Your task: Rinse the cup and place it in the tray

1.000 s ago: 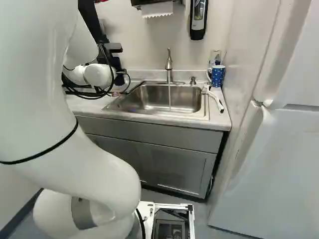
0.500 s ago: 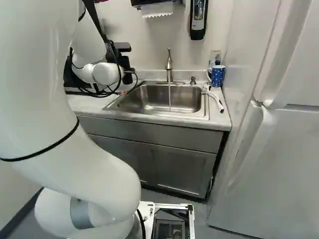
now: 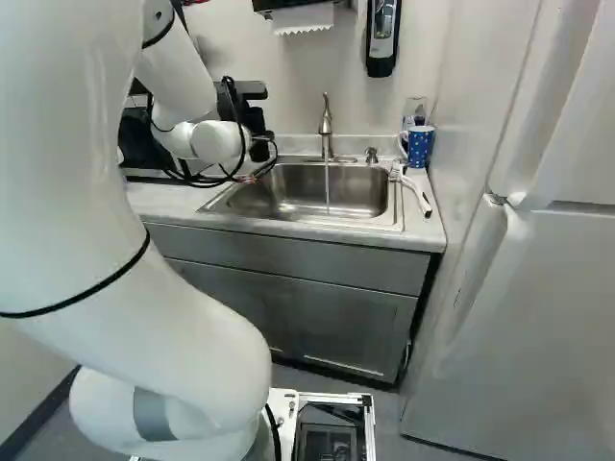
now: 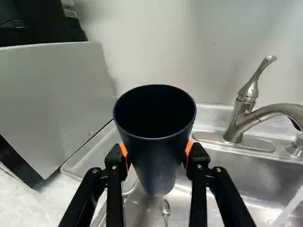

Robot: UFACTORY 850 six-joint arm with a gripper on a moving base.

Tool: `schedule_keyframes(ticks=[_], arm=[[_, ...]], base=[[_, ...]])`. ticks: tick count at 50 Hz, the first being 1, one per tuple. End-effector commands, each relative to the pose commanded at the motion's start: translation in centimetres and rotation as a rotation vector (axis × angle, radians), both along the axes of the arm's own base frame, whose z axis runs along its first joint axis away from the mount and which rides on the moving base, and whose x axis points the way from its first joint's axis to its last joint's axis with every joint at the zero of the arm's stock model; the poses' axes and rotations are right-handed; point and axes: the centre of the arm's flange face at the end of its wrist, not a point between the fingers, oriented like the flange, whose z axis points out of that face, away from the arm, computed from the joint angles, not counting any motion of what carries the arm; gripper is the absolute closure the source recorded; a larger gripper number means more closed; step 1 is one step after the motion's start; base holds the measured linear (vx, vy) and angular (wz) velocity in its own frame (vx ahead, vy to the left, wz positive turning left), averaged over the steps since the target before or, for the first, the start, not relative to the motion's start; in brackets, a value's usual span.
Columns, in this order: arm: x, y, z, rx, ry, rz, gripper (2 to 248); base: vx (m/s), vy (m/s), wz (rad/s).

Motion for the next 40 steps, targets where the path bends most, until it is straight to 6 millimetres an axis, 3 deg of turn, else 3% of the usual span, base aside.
schedule_keyframes(ticks=[40], arm=[[0.2,-4.9,-3.5,-0.006,0.071,-0.101,125]], base=[[0.0,0.0,0.0]])
